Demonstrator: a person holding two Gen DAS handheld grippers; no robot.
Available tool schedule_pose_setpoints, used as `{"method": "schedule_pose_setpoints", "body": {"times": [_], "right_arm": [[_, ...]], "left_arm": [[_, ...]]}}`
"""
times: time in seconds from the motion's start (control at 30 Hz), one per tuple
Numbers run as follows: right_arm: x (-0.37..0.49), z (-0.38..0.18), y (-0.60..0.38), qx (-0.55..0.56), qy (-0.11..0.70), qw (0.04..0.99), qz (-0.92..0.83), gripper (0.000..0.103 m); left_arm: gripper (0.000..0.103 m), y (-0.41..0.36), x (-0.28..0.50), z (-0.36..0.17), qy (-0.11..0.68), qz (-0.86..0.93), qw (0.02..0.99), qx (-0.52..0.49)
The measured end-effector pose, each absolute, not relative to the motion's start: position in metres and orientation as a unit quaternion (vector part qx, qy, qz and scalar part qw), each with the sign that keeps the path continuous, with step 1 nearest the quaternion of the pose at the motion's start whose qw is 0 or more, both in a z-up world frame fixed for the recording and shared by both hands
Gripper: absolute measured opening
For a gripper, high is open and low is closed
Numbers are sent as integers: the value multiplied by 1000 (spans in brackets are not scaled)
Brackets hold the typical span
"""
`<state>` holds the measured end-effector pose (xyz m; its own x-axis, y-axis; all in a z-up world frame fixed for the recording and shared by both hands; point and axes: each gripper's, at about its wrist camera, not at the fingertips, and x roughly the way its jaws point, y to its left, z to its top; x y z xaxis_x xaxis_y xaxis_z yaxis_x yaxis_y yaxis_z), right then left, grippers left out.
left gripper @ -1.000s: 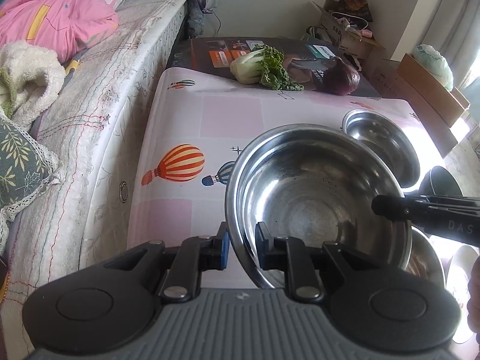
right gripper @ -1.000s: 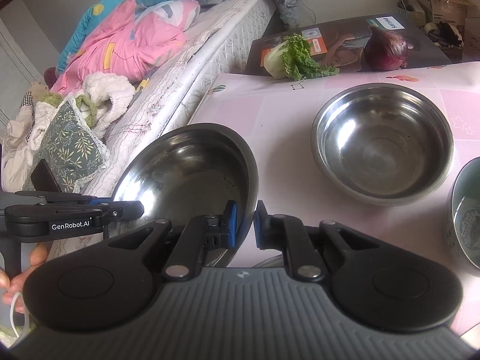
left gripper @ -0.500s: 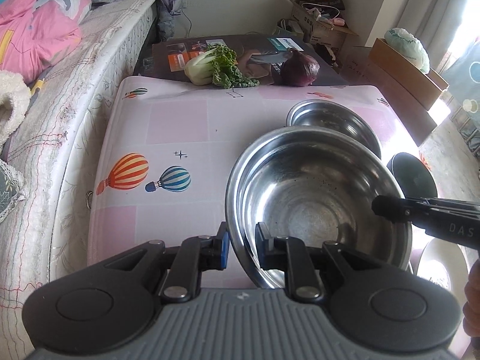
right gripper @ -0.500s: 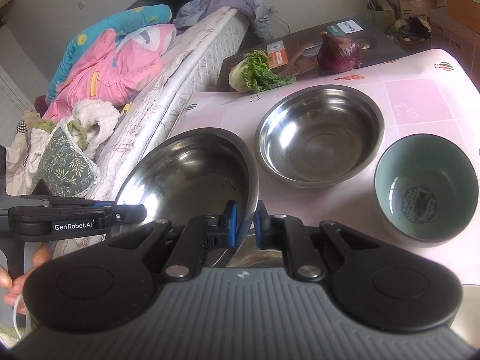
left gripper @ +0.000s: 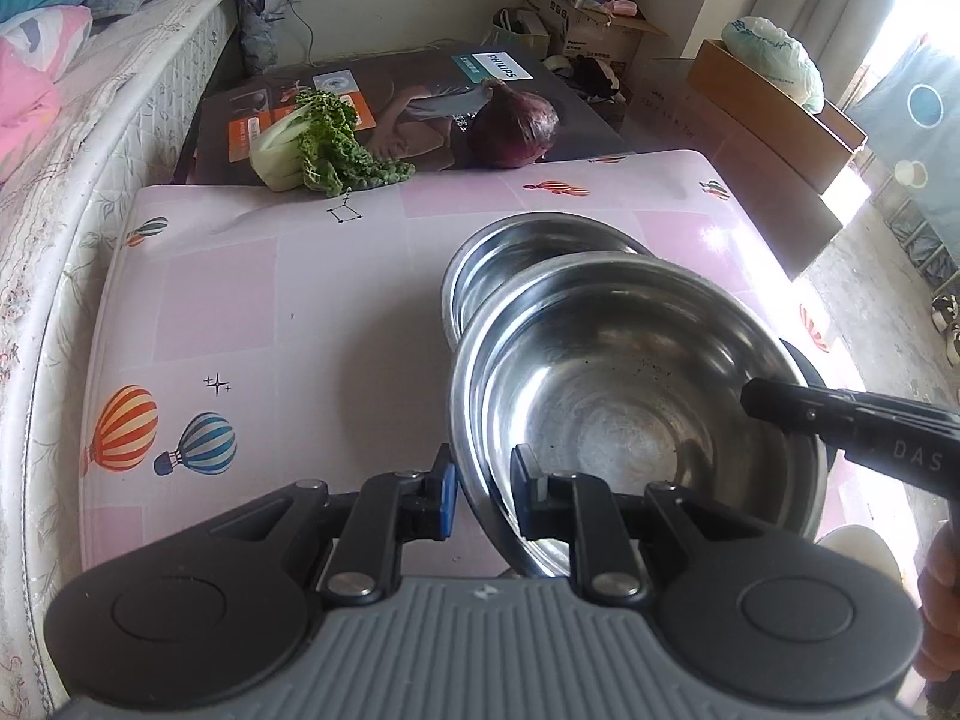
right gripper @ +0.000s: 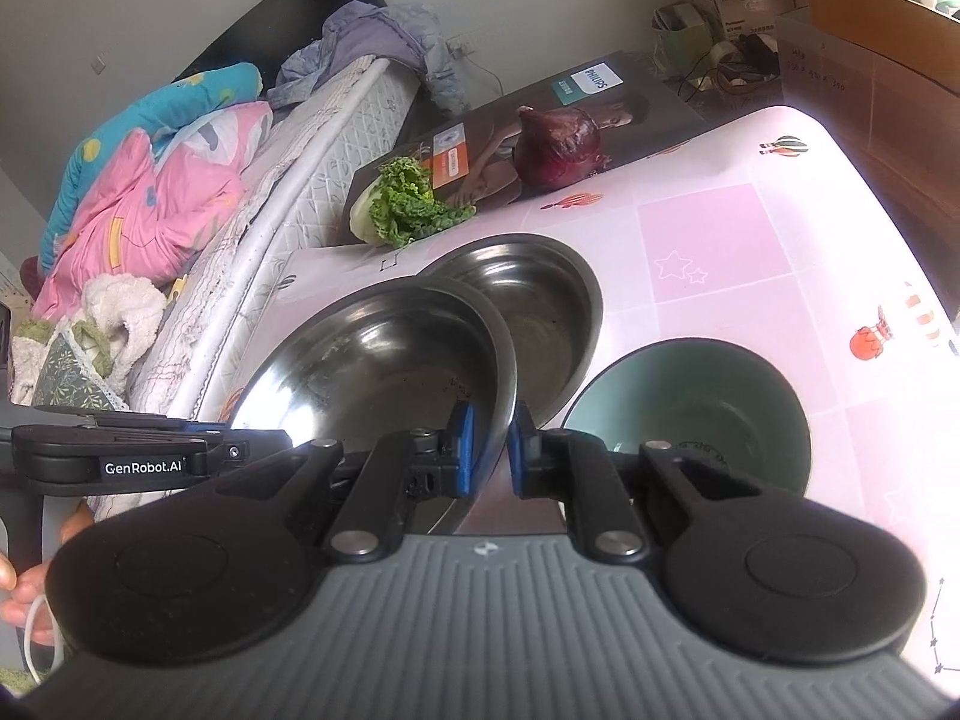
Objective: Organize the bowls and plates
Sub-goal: 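Lower the steel bowl into the other steel bowl and open both tools, then move both tools to the teal ceramic bowl and grip its rim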
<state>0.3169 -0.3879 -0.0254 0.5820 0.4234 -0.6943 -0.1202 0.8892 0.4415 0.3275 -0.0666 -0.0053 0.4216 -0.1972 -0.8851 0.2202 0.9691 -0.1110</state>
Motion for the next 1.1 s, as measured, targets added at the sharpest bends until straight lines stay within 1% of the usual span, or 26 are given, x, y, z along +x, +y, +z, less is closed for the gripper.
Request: {"method": "schedule_pose_setpoints", "body": {"times": [0.33, 0.53, 0.6, 0.77, 0.83, 0.87, 0.97, 1.03, 1.07, 1.1], "right_arm": [[387, -47, -399, 157, 439, 874, 136, 13], [411, -62, -393, 139, 441, 876, 136, 14], [417, -64, -391, 132, 439, 878, 135, 18], [419, -65, -395, 142, 433, 879, 137, 26], [417, -64, -399, 156, 430, 879, 138, 27], [415, -62, -402, 165, 427, 878, 140, 28], [405, -54, -412, 194, 420, 874, 150, 31], [393, -44, -419, 210, 412, 872, 161, 34], [387, -39, -423, 216, 408, 872, 165, 37], [378, -32, -426, 221, 403, 872, 168, 42]], "left_arm": [[20, -94, 388, -27, 537, -113, 836, 22], [26, -96, 404, -43, 541, -107, 834, 27], [28, -96, 404, -43, 535, -107, 837, 31], [38, -92, 404, -35, 524, -103, 845, 31], [45, -90, 401, -30, 518, -103, 848, 27], [47, -89, 399, -27, 514, -102, 851, 27], [56, -86, 388, -14, 499, -104, 860, 30], [66, -84, 378, -2, 484, -108, 868, 32], [67, -84, 372, 5, 476, -109, 872, 32], [71, -83, 366, 10, 470, -111, 875, 32]]}}
